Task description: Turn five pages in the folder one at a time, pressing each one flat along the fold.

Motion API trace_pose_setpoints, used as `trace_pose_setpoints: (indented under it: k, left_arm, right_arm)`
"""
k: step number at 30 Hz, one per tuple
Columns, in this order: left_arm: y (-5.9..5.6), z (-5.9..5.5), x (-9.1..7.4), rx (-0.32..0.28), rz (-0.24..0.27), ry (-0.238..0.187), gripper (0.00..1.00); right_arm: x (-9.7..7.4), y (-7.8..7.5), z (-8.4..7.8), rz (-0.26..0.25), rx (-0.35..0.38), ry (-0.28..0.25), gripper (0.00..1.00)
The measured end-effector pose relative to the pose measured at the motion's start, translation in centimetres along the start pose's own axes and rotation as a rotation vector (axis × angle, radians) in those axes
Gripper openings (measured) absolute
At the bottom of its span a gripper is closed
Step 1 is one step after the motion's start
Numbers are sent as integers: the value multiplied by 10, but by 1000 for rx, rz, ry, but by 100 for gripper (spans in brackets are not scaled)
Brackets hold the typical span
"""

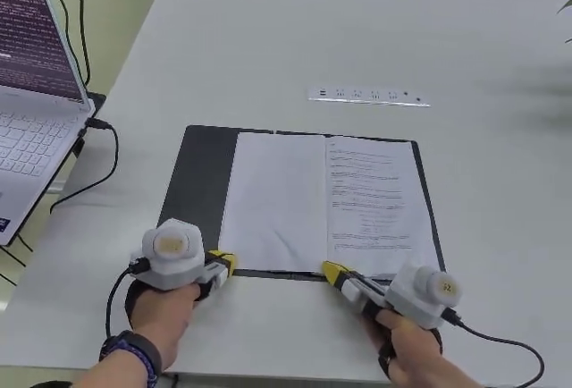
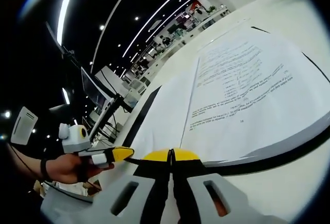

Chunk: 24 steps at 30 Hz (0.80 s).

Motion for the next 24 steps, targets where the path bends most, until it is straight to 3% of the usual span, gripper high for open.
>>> trace_pose_setpoints:
  k: [3,9,12,19,24]
  left_arm:
    - [-2,0,0,14,8,2,0]
    - [-3,5,-6,-2,-1,-36,0]
    - [-10,12,-14,37,4,-45,0]
    - [-28,24,-27,92,-11,-79,7]
    - [-37,32,-39,133,-12,-97,13]
  right_arm:
    - [0,1,2,4,12,14,0]
    - [-9,5,6,22,-7,22,0]
    - [-16,6,11,20,-28,22,2]
    - [-32,13,23,-7,-163,50,13]
    - [-46,8,31,-26,-204,58,22]
Point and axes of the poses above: the centre of the closed fingertips' face, and the gripper's own axes: x roughly forward along the fingers, y roughly to its left, z roughly out of its top, the point moved 9 cm from there along -x, roughly backward along the fingers, and after that the axes turned 13 degrees about y, right-handed, at the moved point
